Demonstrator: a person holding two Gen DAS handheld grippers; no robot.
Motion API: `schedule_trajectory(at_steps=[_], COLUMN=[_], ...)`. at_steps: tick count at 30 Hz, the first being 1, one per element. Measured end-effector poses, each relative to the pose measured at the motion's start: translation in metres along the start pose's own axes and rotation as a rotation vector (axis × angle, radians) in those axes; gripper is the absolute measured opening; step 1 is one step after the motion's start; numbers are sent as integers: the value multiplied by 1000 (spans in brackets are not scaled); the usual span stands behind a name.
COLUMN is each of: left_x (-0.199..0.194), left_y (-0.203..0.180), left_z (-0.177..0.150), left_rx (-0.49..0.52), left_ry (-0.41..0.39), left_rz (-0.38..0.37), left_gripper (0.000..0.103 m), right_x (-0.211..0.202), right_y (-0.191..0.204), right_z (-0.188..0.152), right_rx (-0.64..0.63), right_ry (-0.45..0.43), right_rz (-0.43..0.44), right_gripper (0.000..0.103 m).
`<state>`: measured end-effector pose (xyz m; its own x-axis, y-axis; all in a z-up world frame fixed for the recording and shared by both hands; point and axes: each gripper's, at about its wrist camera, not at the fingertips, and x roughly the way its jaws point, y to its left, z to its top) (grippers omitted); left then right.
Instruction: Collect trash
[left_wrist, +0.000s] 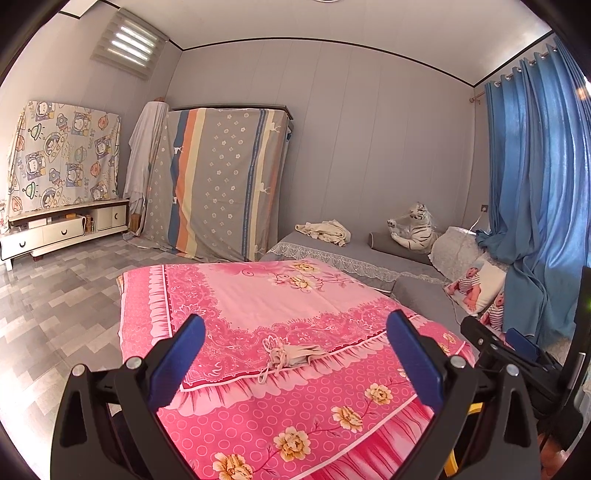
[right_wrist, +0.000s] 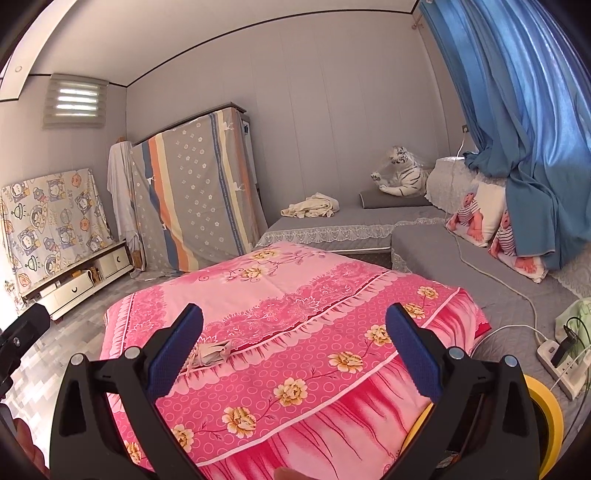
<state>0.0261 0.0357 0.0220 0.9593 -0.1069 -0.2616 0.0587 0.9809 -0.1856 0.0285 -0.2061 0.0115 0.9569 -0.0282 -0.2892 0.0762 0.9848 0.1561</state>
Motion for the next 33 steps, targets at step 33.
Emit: schedule_trajectory(at_steps=[33], left_x=[1], left_y=[-1], left_z=[-2], left_rx=[-14], left_ry=[28], left_rz=[-21], left_gripper=[95], right_x=[4], right_y=[-3], right_z=[-1], right_rx=[7], right_ry=[10], right_rz=[-4], right_gripper=[94])
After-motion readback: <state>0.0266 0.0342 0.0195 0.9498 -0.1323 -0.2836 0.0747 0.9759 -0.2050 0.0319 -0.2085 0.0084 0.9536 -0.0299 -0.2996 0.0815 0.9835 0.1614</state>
